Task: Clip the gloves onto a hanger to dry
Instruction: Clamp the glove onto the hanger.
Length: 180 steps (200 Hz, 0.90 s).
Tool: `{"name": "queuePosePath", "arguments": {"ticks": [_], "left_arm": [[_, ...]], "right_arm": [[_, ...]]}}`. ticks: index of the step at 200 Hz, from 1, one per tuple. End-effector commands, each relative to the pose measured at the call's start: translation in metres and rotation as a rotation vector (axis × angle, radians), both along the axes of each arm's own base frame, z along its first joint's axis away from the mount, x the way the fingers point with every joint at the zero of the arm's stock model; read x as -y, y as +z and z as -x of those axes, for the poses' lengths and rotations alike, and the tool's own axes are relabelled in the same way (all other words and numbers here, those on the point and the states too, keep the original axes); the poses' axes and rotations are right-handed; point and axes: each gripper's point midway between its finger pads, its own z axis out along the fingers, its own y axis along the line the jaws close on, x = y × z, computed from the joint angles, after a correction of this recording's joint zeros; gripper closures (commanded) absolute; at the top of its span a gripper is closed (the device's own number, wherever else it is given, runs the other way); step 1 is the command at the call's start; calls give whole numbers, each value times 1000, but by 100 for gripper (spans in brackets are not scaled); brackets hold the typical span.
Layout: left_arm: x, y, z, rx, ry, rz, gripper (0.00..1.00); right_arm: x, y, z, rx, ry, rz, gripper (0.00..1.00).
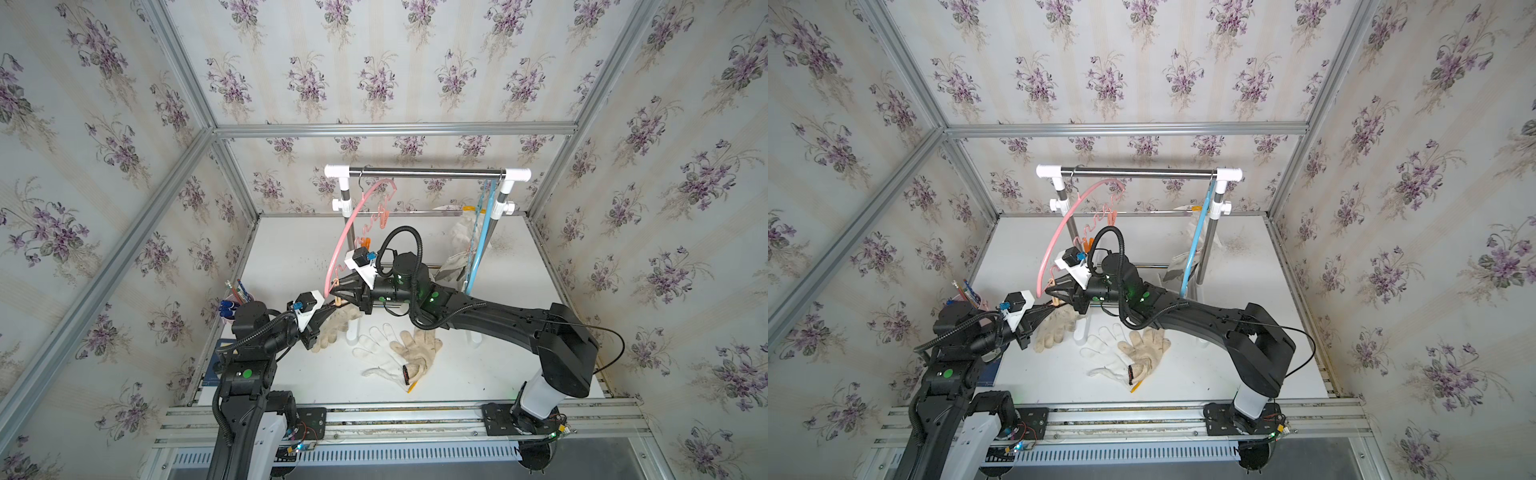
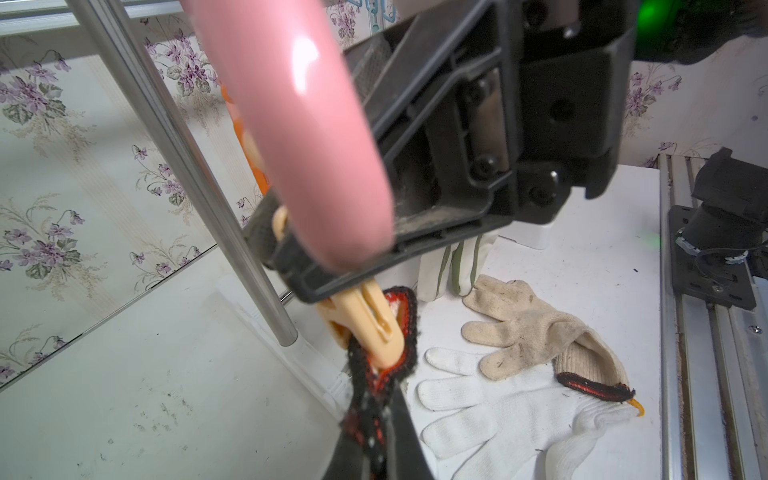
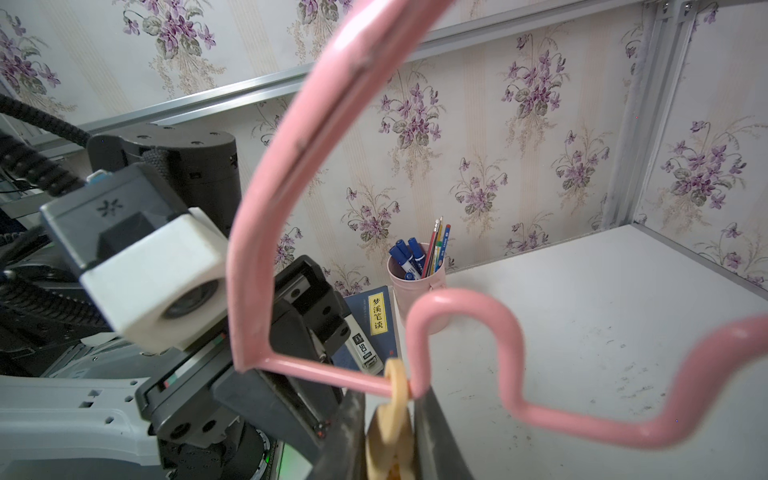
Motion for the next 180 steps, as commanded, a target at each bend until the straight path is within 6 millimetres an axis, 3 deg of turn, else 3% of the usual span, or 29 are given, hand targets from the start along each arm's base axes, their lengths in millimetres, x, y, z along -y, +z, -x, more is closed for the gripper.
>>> {"name": "queuePosePath", "arguments": {"ticks": [1,87,180], "left_arm": [[-2,2,-5,31,16,-9,100],[4,24,-4,36,-25,31,100],[5,29,-1,40,-35,39,100]], "right_arm": [[2,15,4,25,12,-38,88],[4,8,6,46,17,-36,89],[2,8,6,44,27,-43,89]]}}
